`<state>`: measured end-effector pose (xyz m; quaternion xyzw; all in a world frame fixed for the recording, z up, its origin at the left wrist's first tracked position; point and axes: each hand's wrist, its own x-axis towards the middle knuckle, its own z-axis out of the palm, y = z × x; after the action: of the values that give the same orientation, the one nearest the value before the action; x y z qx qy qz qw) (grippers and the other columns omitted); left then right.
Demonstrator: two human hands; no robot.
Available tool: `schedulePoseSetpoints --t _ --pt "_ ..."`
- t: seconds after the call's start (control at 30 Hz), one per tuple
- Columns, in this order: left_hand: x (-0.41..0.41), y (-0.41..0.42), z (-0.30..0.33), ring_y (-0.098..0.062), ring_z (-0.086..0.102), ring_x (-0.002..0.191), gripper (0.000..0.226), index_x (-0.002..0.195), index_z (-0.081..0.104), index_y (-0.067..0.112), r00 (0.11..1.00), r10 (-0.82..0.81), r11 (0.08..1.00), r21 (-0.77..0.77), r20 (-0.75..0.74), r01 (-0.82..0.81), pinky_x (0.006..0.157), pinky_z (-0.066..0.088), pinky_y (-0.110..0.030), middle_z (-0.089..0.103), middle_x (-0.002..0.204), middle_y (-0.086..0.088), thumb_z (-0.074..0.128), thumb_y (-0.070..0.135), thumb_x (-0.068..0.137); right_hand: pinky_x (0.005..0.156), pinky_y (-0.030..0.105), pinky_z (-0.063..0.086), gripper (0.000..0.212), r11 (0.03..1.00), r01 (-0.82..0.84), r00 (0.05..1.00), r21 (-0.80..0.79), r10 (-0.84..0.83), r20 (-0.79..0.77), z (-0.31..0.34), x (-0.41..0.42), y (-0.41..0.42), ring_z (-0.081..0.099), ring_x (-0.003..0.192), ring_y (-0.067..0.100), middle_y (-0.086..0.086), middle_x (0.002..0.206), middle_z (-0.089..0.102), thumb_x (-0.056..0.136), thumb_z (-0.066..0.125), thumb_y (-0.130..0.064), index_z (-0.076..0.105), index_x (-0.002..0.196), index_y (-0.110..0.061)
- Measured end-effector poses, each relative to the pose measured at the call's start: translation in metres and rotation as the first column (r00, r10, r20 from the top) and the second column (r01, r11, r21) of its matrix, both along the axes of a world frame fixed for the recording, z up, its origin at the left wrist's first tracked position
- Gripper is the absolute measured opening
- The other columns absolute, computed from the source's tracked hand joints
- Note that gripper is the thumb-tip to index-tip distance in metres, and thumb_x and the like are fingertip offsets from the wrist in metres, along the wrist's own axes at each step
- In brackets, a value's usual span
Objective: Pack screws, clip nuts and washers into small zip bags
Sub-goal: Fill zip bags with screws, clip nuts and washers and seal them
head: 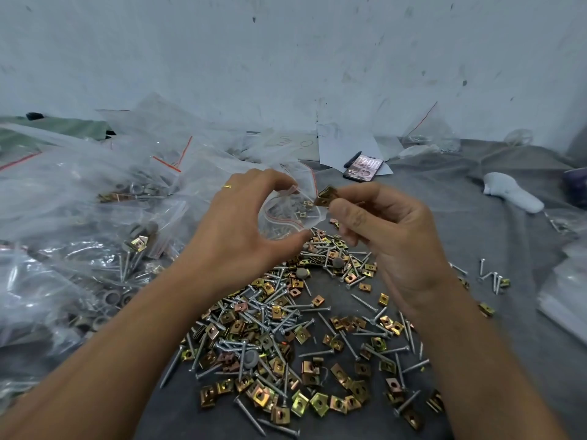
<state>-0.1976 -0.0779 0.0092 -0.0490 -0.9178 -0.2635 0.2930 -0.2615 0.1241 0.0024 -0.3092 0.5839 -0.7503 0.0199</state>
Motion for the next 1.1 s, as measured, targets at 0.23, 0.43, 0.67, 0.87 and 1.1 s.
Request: schedulePoseSetpoints --t 0.23,0.43,0.67,0.87,1.1 --pt "-0.001 -0.001 -0.001 -0.010 0.051 0.122 0.056 0.127 0.061 0.031 1.000 -0.003 1.000 0.012 -0.009 0.003 0.099 0.040 -0.029 0.061 0.123 0.015 0.082 0.048 0.078 0.045 0.030 0.051 0.014 0.999 -0.048 0.999 -0.008 0.048 0.015 0.003 0.003 -0.002 0.075 0.075 0.031 0.015 0.099 0.078 0.090 0.073 -0.010 0.070 0.102 -0.005" --pt "-0.001 0.000 0.001 -0.011 0.051 0.123 0.058 0.128 0.061 0.031 1.000 -0.003 1.000 0.003 0.005 0.003 0.101 0.039 -0.030 0.062 0.126 0.013 0.079 0.052 0.077 0.051 0.035 0.056 0.014 0.999 0.034 0.995 -0.034 -0.037 -0.096 0.006 0.003 -0.008 0.070 0.062 0.026 0.014 0.087 0.073 0.090 0.069 0.001 0.065 0.100 -0.006" --pt "0.000 0.000 0.002 -0.007 0.049 0.122 0.058 0.129 0.061 0.030 1.000 -0.003 1.000 0.007 0.008 0.003 0.097 0.037 -0.026 0.061 0.126 0.014 0.079 0.051 0.078 0.070 0.033 0.061 0.013 0.997 0.079 0.989 -0.002 -0.078 -0.128 0.003 0.002 -0.010 0.069 0.070 0.024 0.010 0.082 0.073 0.089 0.074 0.001 0.073 0.099 -0.008" --pt "-0.001 -0.001 0.000 -0.007 0.049 0.121 0.057 0.128 0.061 0.031 1.000 -0.004 1.000 0.024 0.001 0.004 0.098 0.038 -0.025 0.061 0.124 0.015 0.081 0.051 0.078 0.072 0.028 0.059 0.017 0.965 0.243 0.946 0.096 -0.214 -0.243 0.003 0.002 -0.012 0.073 0.081 0.016 0.000 0.089 0.078 0.086 0.083 -0.008 0.076 0.099 -0.017" --pt "-0.001 0.000 0.000 -0.011 0.052 0.124 0.058 0.127 0.062 0.030 1.000 -0.010 1.000 0.017 -0.005 0.010 0.101 0.042 -0.030 0.063 0.126 0.013 0.079 0.052 0.077 0.071 0.013 0.051 0.015 0.848 0.483 0.811 0.218 -0.338 -0.478 0.000 0.004 -0.021 0.071 0.083 0.005 -0.014 0.084 0.075 0.086 0.083 -0.014 0.078 0.097 -0.022"
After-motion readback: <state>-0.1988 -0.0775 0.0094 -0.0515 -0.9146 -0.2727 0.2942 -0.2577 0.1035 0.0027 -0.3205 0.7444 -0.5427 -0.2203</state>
